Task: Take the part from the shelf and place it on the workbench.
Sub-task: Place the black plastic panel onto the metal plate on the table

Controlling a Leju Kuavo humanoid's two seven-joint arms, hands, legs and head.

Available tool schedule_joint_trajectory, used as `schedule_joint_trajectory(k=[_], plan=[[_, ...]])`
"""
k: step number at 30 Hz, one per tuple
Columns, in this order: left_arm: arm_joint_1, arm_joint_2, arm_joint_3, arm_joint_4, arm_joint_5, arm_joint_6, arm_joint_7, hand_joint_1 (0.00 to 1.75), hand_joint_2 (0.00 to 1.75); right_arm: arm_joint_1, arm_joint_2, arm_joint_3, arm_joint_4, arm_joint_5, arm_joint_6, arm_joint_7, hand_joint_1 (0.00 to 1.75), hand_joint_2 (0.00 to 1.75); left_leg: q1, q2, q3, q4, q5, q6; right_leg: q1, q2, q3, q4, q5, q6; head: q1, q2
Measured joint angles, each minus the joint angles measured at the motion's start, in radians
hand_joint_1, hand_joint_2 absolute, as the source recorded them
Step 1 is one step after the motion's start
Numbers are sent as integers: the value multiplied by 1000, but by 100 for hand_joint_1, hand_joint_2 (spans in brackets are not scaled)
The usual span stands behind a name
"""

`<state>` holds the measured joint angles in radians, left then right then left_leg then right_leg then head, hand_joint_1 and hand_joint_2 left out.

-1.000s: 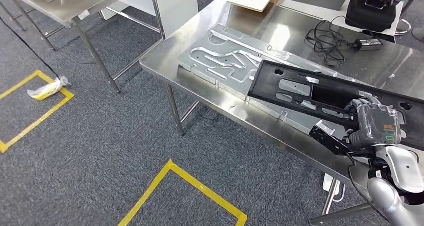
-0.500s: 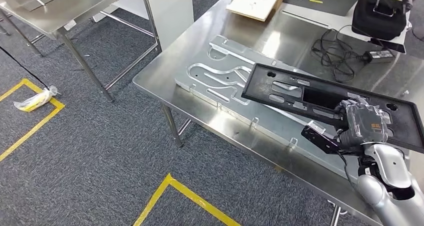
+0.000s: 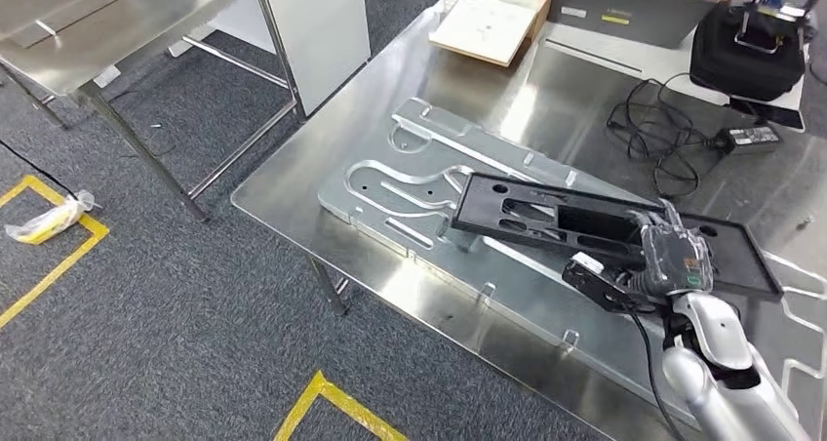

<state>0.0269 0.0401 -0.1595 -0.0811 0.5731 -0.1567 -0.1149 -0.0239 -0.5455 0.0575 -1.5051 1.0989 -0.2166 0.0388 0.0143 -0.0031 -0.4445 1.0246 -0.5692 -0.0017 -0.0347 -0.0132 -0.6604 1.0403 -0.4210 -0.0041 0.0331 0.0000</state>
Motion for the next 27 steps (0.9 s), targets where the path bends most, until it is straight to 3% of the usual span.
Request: schedule_joint_trajectory(k=[3,4,5,6,8,10,11,15,27], plan=[[-3,-2,-2,0,5,0,6,0,0,1,13,4,10,0,-1,0,0,0,4,0,-136,204,-59,-11,5,3,21,-5,-15,-15,-1,0],[-3,-3,-3,0,5,0,7,0,0,1,19,7,13,0,-1,0,0,0,4,0,-175,245,-75,-12,8,5,28,-5,-21,-17,-1,0],[-2,-3,-3,0,6,0,7,0,0,1,24,10,16,0,-1,1,0,0,4,0,-198,255,-72,-11,10,8,36,-5,-26,-18,-1,0],[-1,-3,-4,0,6,0,7,0,0,1,29,13,18,0,-1,1,0,0,3,0,-202,229,-44,-6,12,12,44,-5,-31,-18,-1,0],[1,-3,-5,0,8,0,6,0,0,1,36,15,21,1,0,2,0,0,-3,0,-174,107,50,11,14,17,58,-5,-39,-16,-1,0],[0,-2,-7,0,8,0,4,0,0,1,43,17,22,2,0,2,0,0,-13,0,-146,8,95,30,15,20,63,-5,-42,-9,0,0],[-2,-1,-8,0,9,0,4,0,0,1,46,18,23,2,0,2,0,0,-16,0,-141,-11,100,33,16,20,62,-4,-45,-4,0,0],[-2,-3,-10,0,10,0,3,0,0,-1,51,23,24,2,0,2,0,0,-16,-4,-136,-18,112,17,18,19,65,-6,-46,-4,0,0],[-2,-6,-13,0,14,-1,2,0,0,-7,53,32,24,7,-2,-2,0,0,-19,-5,-139,-14,114,34,15,19,72,-22,-35,16,0,0]])
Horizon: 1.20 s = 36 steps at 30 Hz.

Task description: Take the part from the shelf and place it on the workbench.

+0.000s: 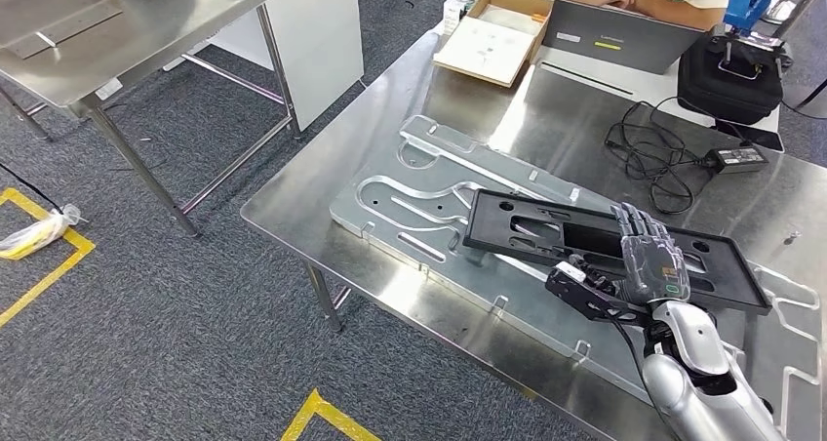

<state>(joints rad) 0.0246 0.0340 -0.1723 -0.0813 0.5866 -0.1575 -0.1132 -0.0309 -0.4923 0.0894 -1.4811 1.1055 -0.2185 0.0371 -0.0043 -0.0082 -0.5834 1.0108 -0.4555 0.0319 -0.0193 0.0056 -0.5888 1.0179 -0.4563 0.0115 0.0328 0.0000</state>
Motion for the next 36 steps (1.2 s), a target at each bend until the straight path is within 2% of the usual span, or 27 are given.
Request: schedule_joint_trajectory(k=[4,7,11,14,18,21,22,23,24,26,27,28,29,30,32,33,34,35,36], plan=[[0,0,-5,0,11,1,0,0,0,0,10,13,-18,6,-23,-18,0,0,0,0,0,0,0,0,0,0,0,0,0,1,0,0],[-1,0,-11,0,25,8,0,0,0,-14,29,57,-80,-23,-23,-31,0,0,0,0,-1,0,0,0,0,1,-2,2,0,1,0,0],[-5,-1,-28,0,41,16,-2,0,0,-72,66,162,-202,-34,-20,-48,0,0,0,1,0,0,1,0,0,2,-3,4,0,1,0,0],[-7,-1,-47,0,42,18,-2,0,0,-139,104,280,-293,-27,-25,-80,0,0,0,2,0,0,2,0,1,2,-4,6,0,1,0,0],[-11,-2,-74,-3,31,19,7,0,0,-226,153,462,-364,-17,-27,-96,0,175,0,1,-2,2,2,2,0,1,-3,4,2,3,0,0],[-12,-1,-93,-5,23,20,12,0,0,-278,192,571,-396,-14,-49,-95,0,175,3,-2,4,-14,11,14,0,-4,6,-10,5,14,0,0],[-12,-2,-99,-7,21,20,13,0,0,-294,202,602,-405,-11,-61,-91,0,175,7,-3,12,-28,18,16,1,-4,6,-4,-4,16,0,0],[-13,-2,-105,-9,20,20,13,0,0,-309,211,631,-413,-7,-72,-85,0,175,10,-4,19,-41,25,19,3,-5,-3,23,-26,17,0,0],[-12,-2,-110,-10,20,20,13,0,0,-319,218,659,-420,-2,-80,-78,0,175,12,-7,23,-48,30,20,2,-5,-23,74,-60,16,1,0],[-12,-2,-120,-12,19,20,11,0,0,-333,232,712,-427,6,-85,-61,0,175,11,-15,19,-47,33,22,2,-5,-81,210,-128,15,0,0],[-12,-2,-123,-12,20,19,9,0,0,-340,238,734,-427,9,-83,-53,0,175,11,-21,16,-44,32,21,2,-5,-97,250,-139,14,1,0],[-12,-1,-126,-12,20,18,6,0,0,-351,245,755,-426,15,-76,-43,0,175,11,-29,14,-39,31,20,2,-4,-95,252,-130,13,1,0],[-12,0,-128,-13,21,16,4,0,0,-366,257,773,-425,23,-64,-33,0,175,11,-37,11,-34,30,18,1,-1,-73,213,-104,11,1,0],[-12,1,-130,-14,21,13,2,0,0,-385,274,793,-421,33,-48,-21,0,175,12,-45,8,-26,27,14,-1,11,-38,146,-72,7,1,0],[-16,2,-136,-17,21,9,2,0,0,-421,315,833,-409,50,-17,2,0,175,10,-60,-1,-12,23,2,-1,43,18,39,-36,0,0,0],[-18,2,-139,-18,20,9,1,0,0,-433,332,850,-400,54,-9,9,0,175,10,-68,-5,-8,22,-5,1,52,30,15,-33,-5,0,0],[-19,3,-143,-19,19,11,-2,0,0,-444,344,863,-391,56,-8,11,0,175,11,-76,-9,-7,24,-12,5,51,30,13,-36,-9,0,0],[-18,3,-146,-19,18,14,-10,0,0,-453,351,872,-379,53,-13,8,0,175,13,-84,-12,-8,26,-19,6,40,29,11,-32,-17,0,0],[-14,3,-149,-19,16,14,-21,0,0,-463,354,877,-366,46,-19,3,0,175,15,-83,-15,-5,26,-25,6,30,30,7,-29,-24,0,0]])
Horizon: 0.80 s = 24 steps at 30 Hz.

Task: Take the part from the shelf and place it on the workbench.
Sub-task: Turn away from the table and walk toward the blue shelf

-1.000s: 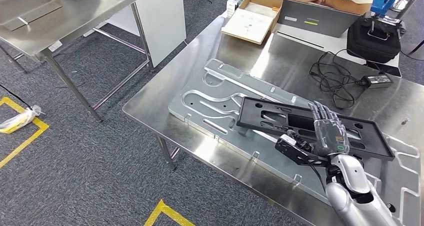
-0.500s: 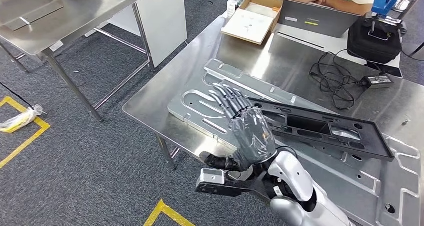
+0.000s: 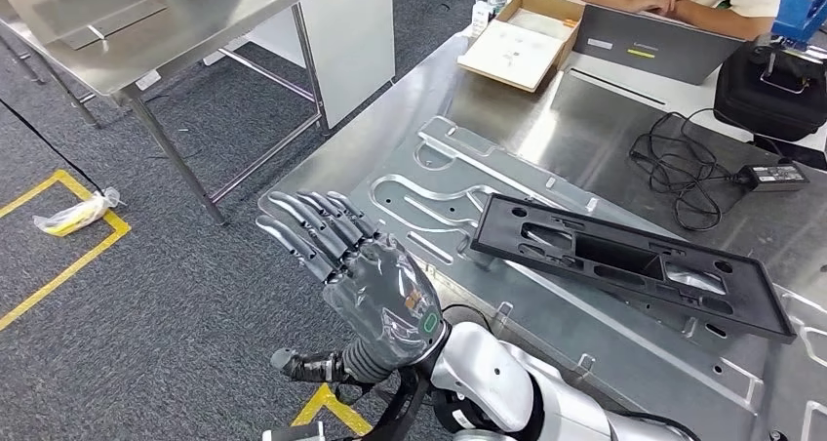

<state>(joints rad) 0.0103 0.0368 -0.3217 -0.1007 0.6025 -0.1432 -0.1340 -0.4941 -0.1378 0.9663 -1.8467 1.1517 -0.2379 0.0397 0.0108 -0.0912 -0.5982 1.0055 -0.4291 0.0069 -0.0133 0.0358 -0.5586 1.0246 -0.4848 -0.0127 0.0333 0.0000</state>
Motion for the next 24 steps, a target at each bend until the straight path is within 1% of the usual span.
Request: schedule_joint_trajectory(k=[1,2,3,4,5,6,7,8,9,10,11,12,13,14,15,16,17,18,19,20,21,22,23,24], plan=[[3,0,-3,-1,-2,-1,-13,0,0,-10,5,4,13,-9,-4,-7,0,175,1,13,-8,13,-9,-6,-1,-10,1,-5,4,-8,0,0],[4,0,-6,-2,-4,-3,-26,0,0,-19,11,8,24,-17,-2,-13,0,175,1,33,-23,44,-29,-11,-3,-22,1,-9,8,-14,0,0],[3,1,-8,-3,-4,-5,-35,0,0,-27,18,10,31,-23,4,-17,0,175,1,56,-48,97,-59,-15,-3,-34,1,-12,10,-18,-1,0],[0,3,-10,-4,-4,-7,-41,0,0,-32,23,13,36,-25,13,-19,0,175,1,73,-80,165,-95,-19,-2,-46,0,-12,10,-21,-1,0],[-3,4,-12,-4,-4,-8,-45,0,0,-35,26,16,40,-26,20,-19,0,175,2,80,-111,231,-123,-23,-1,-60,-1,-12,10,-21,-1,0],[-4,5,-14,-4,-4,-8,-47,0,0,-37,28,19,44,-27,24,-19,0,175,2,84,-132,276,-136,-25,0,-74,-2,-11,9,-22,-1,0],[-4,6,-16,-5,-4,-9,-49,0,0,-39,30,22,49,-27,26,-19,0,175,2,86,-133,283,-130,-26,0,-87,-2,-10,8,-22,-1,0],[-2,6,-19,-5,-4,-9,-49,0,0,-42,33,24,53,-27,27,-19,0,175,2,90,-113,248,-105,-24,0,-98,-1,-9,6,-21,-1,0],[0,7,-21,-5,-5,-10,-50,0,0,-45,37,26,56,-27,28,-19,0,175,2,102,-76,182,-71,-22,1,-109,0,-7,3,-19,-1,0],[0,8,-22,-6,-5,-10,-50,0,0,-49,40,28,58,-27,29,-19,0,175,-2,127,-36,107,-45,-17,3,-118,2,-6,0,-15,-1,0],[0,9,-23,-6,-5,-11,-51,0,0,-52,42,29,60,-27,29,-19,0,175,-6,147,-5,49,-27,-10,6,-127,3,-4,-2,-11,0,0],[-2,9,-24,-7,-5,-11,-51,0,0,-54,43,30,62,-27,29,-19,0,175,-11,160,11,14,-20,-3,9,-136,4,-3,-5,-7,0,0],[-2,10,-25,-8,-5,-12,-52,0,0,-55,44,31,64,-27,29,-19,0,175,-15,163,14,3,-22,3,12,-145,5,-3,-6,-3,0,0],[-1,10,-25,-8,-5,-12,-52,0,0,-57,44,33,65,-27,28,-19,0,175,-15,150,11,3,-19,9,14,-154,6,-4,-7,2,0,0],[0,10,-25,-8,-5,-12,-52,0,0,-58,46,34,67,-27,28,-19,0,175,-13,139,10,1,-17,15,13,-158,8,-3,-10,7,0,0],[1,9,-25,-8,-5,-12,-52,0,0,-60,47,36,68,-27,28,-19,0,175,-10,128,11,-1,-14,20,12,-144,6,7,-20,13,0,0],[1,9,-26,-8,-5,-12,-51,0,0,-62,48,37,69,-26,28,-19,0,175,-8,117,11,-4,-11,27,10,-121,-3,32,-39,17,0,0],[0,9,-26,-8,-5,-12,-51,0,0,-62,48,38,70,-25,27,-19,0,175,-6,107,12,-6,-9,33,7,-90,-23,79,-68,20,0,0],[-1,9,-26,-8,-5,-12,-51,0,0,-62,47,39,72,-22,27,-18,0,175,-7,95,11,-6,-8,38,6,-62,-53,144,-102,22,0,0],[-2,9,-27,-8,-5,-12,-51,0,0,-61,46,40,74,-20,27,-18,0,175,-8,83,9,-5,-7,41,6,-48,-87,212,-132,22,0,0],[-3,9,-27,-8,-4,-12,-51,0,0,-61,45,41,76,-17,27,-18,0,175,-10,69,9,-4,-7,42,7,-41,-114,265,-147,21,0,0],[-2,9,-27,-8,-4,-11,-51,0,0,-60,44,42,78,-16,27,-18,0,175,-12,54,8,-3,-7,42,7,-38,-127,284,-140,19,0,0],[-2,9,-27,-8,-3,-11,-51,0,0,-61,43,44,80,-14,27,-18,0,175,-13,39,9,-1,-8,43,8,-35,-121,263,-114,16,0,0],[-2,9,-27,-8,-2,-11,-50,0,0,-61,42,45,80,-13,27,-18,0,175,-15,24,9,2,-8,43,9,-27,-99,207,-73,10,0,0]])
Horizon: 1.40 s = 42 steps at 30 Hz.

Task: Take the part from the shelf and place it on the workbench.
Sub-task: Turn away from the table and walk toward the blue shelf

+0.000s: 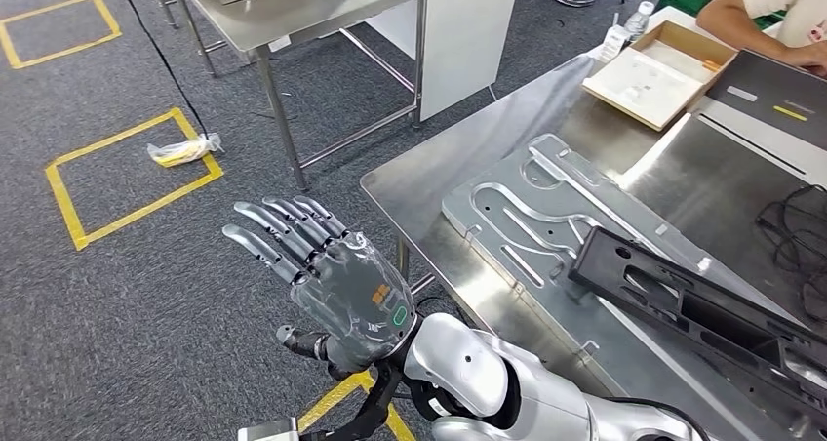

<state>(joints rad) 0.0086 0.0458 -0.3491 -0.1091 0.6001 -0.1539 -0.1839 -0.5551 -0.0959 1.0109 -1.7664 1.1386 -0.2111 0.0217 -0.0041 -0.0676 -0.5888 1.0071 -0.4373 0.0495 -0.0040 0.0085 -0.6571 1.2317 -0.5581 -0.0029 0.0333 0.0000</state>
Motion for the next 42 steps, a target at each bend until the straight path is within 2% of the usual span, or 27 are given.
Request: schedule_joint_trajectory(k=[2,4,6,7,8,10,12,13,14,15,17,19,22,24,26,27,28,29,30,31,33,35,37,38,39,41,42], plan=[[-1,-3,-1,0,3,1,2,0,0,-2,-1,1,0,3,0,-1,0,175,0,-27,-3,5,-1,-2,0,43,55,-132,64,-17,0,0],[-1,-5,-2,0,6,3,3,0,0,-3,-1,1,1,7,0,-1,0,175,5,-50,-11,8,1,-11,2,72,79,-193,80,-28,0,0],[3,-4,-3,0,9,6,2,0,0,-4,-1,1,2,11,0,-1,0,175,9,-67,-17,6,4,-23,1,56,84,-206,83,-30,0,0],[6,-3,-3,0,10,7,1,0,0,-5,-1,2,2,13,1,-1,0,175,7,-56,-19,9,1,-27,-2,44,91,-216,86,-32,1,0],[7,-3,-4,0,10,7,0,0,0,-5,-1,2,2,14,1,-1,0,175,6,-32,-25,25,-10,-31,-5,31,99,-227,90,-34,0,0],[4,-3,-6,0,9,9,-2,0,0,-5,-3,2,3,14,1,-1,0,175,8,32,-68,115,-60,-41,-7,1,112,-241,92,-37,-2,0],[-1,-3,-6,0,9,10,-4,0,0,-4,-7,2,4,14,0,-1,0,175,18,56,-133,238,-111,-55,-8,-30,114,-241,89,-36,-2,0],[-1,-3,-6,0,9,11,-4,0,0,-3,-10,2,5,14,0,-1,0,175,25,59,-151,270,-115,-62,-9,-44,114,-239,87,-34,-3,0],[1,-3,-6,0,9,11,-4,0,0,-3,-12,2,6,14,0,-1,0,175,31,63,-150,265,-100,-68,-10,-57,115,-237,83,-30,-2,0],[2,-3,-7,0,9,12,-5,0,0,-2,-14,1,6,14,0,-1,0,175,36,70,-127,221,-69,-74,-13,-68,116,-234,79,-25,-3,0],[3,-3,-9,0,10,12,-5,0,0,-1,-21,1,5,10,0,-1,0,175,39,105,-58,88,-12,-82,-15,-89,119,-222,66,-11,-3,0],[0,-3,-12,-1,10,15,-7,0,0,2,-30,0,2,4,2,-2,0,175,33,123,-26,22,2,-72,-11,-105,120,-213,55,5,-2,0],[3,-1,-16,-1,10,31,-6,0,0,7,-40,-2,0,-7,11,-5,0,175,28,96,-28,20,0,-44,-13,-116,127,-213,48,21,-1,0],[3,0,-19,-1,11,40,-2,0,0,10,-42,-2,-1,-11,19,-8,0,175,28,79,-27,16,3,-28,-19,-77,111,-168,12,27,-1,0],[1,1,-21,-1,15,44,2,0,0,16,-46,-2,0,-16,26,-11,0,175,25,59,-28,15,4,-17,-17,-28,52,-43,-55,23,-1,0],[0,1,-21,-1,17,44,3,0,0,20,-48,-2,1,-19,29,-12,0,175,22,47,-28,15,4,-14,-15,-18,16,25,-81,20,-1,0],[0,2,-21,-1,19,44,3,0,0,24,-50,-2,1,-21,33,-14,0,175,18,33,-28,15,4,-12,-12,-13,-11,70,-89,15,-1,0],[0,2,-21,-1,19,44,2,0,0,27,-52,-2,2,-23,36,-15,0,175,14,19,-28,15,4,-12,-9,-10,-21,80,-77,9,-1,0],[0,2,-21,-1,20,43,2,0,0,28,-52,-2,2,-25,37,-16,0,175,11,4,-26,16,5,-11,-5,-6,-13,50,-46,1,-1,0],[0,2,-22,-1,21,43,1,0,0,29,-53,-2,2,-26,39,-17,0,175,8,-10,-23,16,5,-11,0,8,12,-13,-3,-9,-1,0],[-2,-1,-22,-1,23,41,0,0,0,29,-54,-2,2,-27,41,-19,0,175,7,-36,-24,17,6,-13,5,59,64,-141,59,-27,-1,0],[-4,-3,-23,-1,27,41,-4,0,0,29,-56,-2,2,-29,46,-21,0,175,12,-58,-32,17,9,-20,9,86,82,-192,72,-34,-1,0],[0,-2,-24,-1,29,41,-8,0,0,28,-58,-2,1,-30,49,-21,0,175,16,-77,-37,14,13,-31,8,66,88,-204,77,-35,-1,0],[2,-2,-25,-1,29,40,-13,0,0,28,-59,-2,1,-32,51,-22,0,175,14,-63,-39,20,9,-35,5,53,94,-215,80,-36,-1,0],[3,-2,-27,-1,29,40,-18,0,0,28,-59,-3,0,-34,52,-22,0,175,11,-36,-48,40,-4,-39,2,38,102,-226,85,-38,-1,0],[0,-1,-29,-1,32,32,-33,0,0,29,-61,-3,-2,-40,57,-22,0,175,10,33,-94,135,-60,-47,2,6,112,-239,88,-40,-2,0],[-3,-1,-30,-1,36,25,-39,0,0,30,-63,-4,-3,-42,60,-23,0,175,14,49,-125,198,-90,-53,3,-11,113,-239,87,-41,-2,0]])
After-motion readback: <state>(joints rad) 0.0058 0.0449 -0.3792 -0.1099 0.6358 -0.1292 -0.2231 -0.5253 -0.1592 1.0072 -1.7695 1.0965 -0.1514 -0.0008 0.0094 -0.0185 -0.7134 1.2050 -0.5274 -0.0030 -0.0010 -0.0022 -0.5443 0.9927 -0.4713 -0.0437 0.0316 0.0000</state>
